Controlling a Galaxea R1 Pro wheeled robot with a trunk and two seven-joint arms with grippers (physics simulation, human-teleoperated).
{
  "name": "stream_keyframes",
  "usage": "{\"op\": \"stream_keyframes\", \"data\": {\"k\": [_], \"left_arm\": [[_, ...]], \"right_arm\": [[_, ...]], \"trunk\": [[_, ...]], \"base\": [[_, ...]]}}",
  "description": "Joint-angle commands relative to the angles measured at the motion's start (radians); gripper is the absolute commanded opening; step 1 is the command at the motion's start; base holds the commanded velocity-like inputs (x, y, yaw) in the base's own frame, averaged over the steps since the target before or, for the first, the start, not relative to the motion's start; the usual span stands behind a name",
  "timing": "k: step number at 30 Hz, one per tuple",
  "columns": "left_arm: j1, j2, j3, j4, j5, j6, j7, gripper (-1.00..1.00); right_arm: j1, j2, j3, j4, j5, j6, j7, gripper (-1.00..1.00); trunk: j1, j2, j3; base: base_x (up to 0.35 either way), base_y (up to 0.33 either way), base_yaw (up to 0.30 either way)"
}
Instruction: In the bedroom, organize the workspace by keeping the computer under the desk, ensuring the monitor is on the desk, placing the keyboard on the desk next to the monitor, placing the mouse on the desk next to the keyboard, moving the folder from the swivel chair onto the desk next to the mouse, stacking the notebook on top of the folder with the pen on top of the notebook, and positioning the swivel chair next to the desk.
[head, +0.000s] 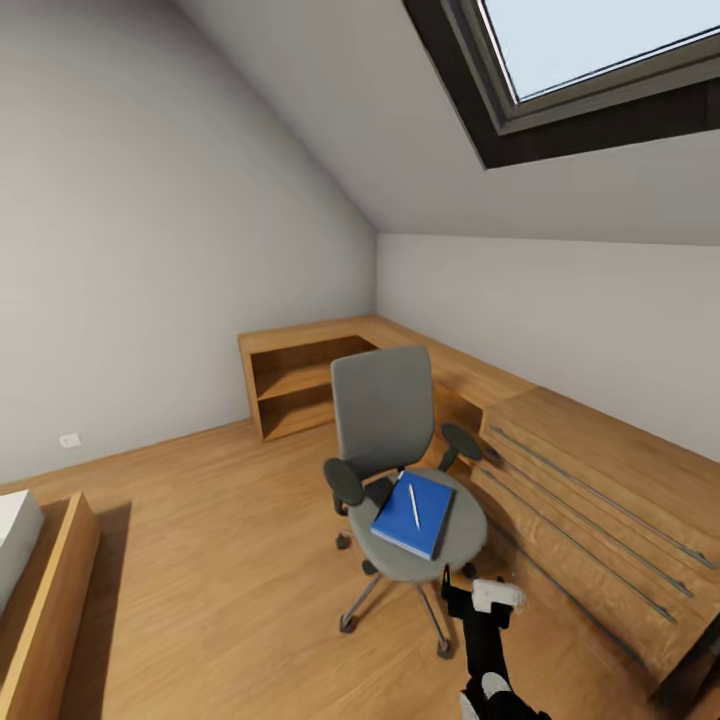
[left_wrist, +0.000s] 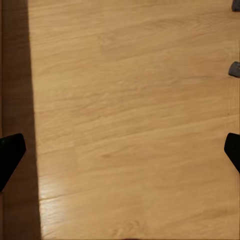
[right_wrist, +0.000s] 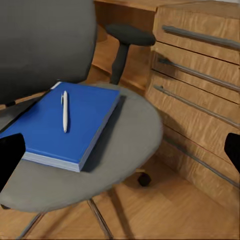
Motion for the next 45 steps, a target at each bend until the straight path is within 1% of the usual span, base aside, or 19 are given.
{"op": "stream_keyframes", "data": {"k": [1, 3, 4, 5, 6, 7, 8, 9, 11, 12, 15, 17, 20, 34, 36, 39, 40, 45], "left_arm": [[0.000, 0.001, 0.007, -0.001, 0.013, -0.002, 0.003, 1.00], [0.000, 0.002, 0.016, -0.001, 0.016, -0.001, 0.003, 1.00], [0.000, 0.002, 0.019, -0.001, 0.017, 0.000, 0.002, 1.00], [0.000, 0.002, 0.020, -0.001, 0.017, 0.000, 0.002, 1.00], [0.000, 0.002, 0.021, -0.001, 0.017, 0.000, 0.002, 1.00], [0.000, 0.002, 0.022, -0.001, 0.017, 0.000, 0.002, 1.00], [0.000, 0.001, 0.022, -0.001, 0.018, 0.000, 0.002, 1.00], [0.000, 0.001, 0.023, -0.001, 0.018, 0.000, 0.002, 1.00], [0.000, 0.001, 0.023, -0.001, 0.018, -0.001, 0.002, 1.00], [0.000, 0.001, 0.023, -0.001, 0.018, -0.001, 0.002, 1.00], [0.000, 0.001, 0.023, -0.001, 0.018, -0.001, 0.001, 1.00], [0.000, -0.001, 0.023, -0.001, 0.018, -0.002, -0.003, 1.00], [0.000, -0.001, 0.023, -0.001, 0.018, -0.003, -0.005, 1.00], [0.000, -0.003, 0.023, -0.001, 0.018, -0.007, -0.008, 1.00], [-0.011, -0.014, 0.013, 0.010, 0.006, -0.018, -0.011, 1.00], [-0.019, -0.031, 0.014, 0.027, 0.008, -0.035, -0.012, 1.00], [-0.019, -0.037, 0.016, 0.022, 0.012, -0.032, -0.012, 1.00], [-0.018, -0.065, 0.020, -0.006, 0.018, -0.017, -0.009, 1.00]], "right_arm": [[-0.002, 0.002, -0.004, -0.044, 0.009, 0.085, -0.004, 1.00], [-0.006, 0.004, -0.004, -0.125, 0.009, 0.242, 0.003, 1.00], [-0.008, 0.006, -0.004, -0.158, 0.008, 0.308, 0.010, 1.00], [-0.010, 0.007, -0.003, -0.172, 0.008, 0.338, 0.014, 1.00], [-0.017, 0.010, -0.003, -0.192, 0.008, 0.392, 0.026, 1.00], [-0.022, 0.012, -0.003, -0.199, 0.008, 0.416, 0.034, 1.00], [-0.038, 0.015, -0.002, -0.211, 0.007, 0.479, 0.061, 1.00], [-0.044, 0.016, -0.002, -0.214, 0.007, 0.497, 0.071, 1.00], [-0.058, 0.017, -0.001, -0.218, 0.007, 0.560, 0.106, 1.00], [-0.060, 0.018, -0.001, -0.218, 0.007, 0.572, 0.112, 1.00], [-0.065, 0.018, -0.001, -0.200, 0.008, 0.601, 0.126, 1.00], [-0.068, 0.018, 0.001, -0.146, 0.009, 0.613, 0.133, 1.00], [-0.068, 0.016, 0.002, -0.130, 0.010, 0.616, 0.136, 1.00], [-0.068, 0.010, 0.002, -0.130, 0.012, 0.588, 0.141, 1.00], [-0.080, 0.019, 0.000, -0.141, 0.022, 0.577, 0.137, 1.00], [-0.094, 0.020, -0.001, -0.158, 0.020, 0.560, 0.139, 1.00], [-0.093, 0.022, -0.001, -0.156, 0.016, 0.554, 0.142, 1.00], [-0.094, 0.016, 0.002, -0.161, 0.008, 0.526, 0.146, 1.00]], "trunk": [[0.001, 0.000, -0.001], [0.001, 0.000, -0.001], [0.001, 0.000, -0.001], [0.001, 0.000, -0.001], [0.001, 0.000, -0.001], [0.001, 0.000, -0.001], [0.001, 0.000, -0.001], [0.001, 0.000, -0.001], [0.001, 0.000, -0.001], [0.001, 0.000, -0.001], [0.001, 0.000, -0.001], [0.001, 0.000, -0.001], [0.001, 0.000, -0.001], [0.001, 0.000, -0.001], [0.001, 0.000, -0.001], [0.001, 0.000, -0.001], [0.001, 0.000, -0.001], [0.020, -0.035, -0.017]], "base": [[0.320, 0.118, 0.000], [0.320, 0.118, 0.000], [0.320, 0.118, 0.000], [0.320, 0.118, 0.000], [0.320, 0.117, 0.000], [0.320, 0.117, 0.000], [0.320, 0.117, 0.000], [0.320, 0.117, 0.000], [0.320, 0.117, 0.000], [0.320, 0.117, 0.000], [0.320, 0.117, 0.000], [0.320, 0.104, 0.000], [0.315, 0.064, 0.000], [0.278, 0.007, 0.000], [0.000, 0.000, 0.000], [0.000, 0.000, 0.000], [0.000, 0.000, 0.000], [0.000, 0.000, 0.000]]}}
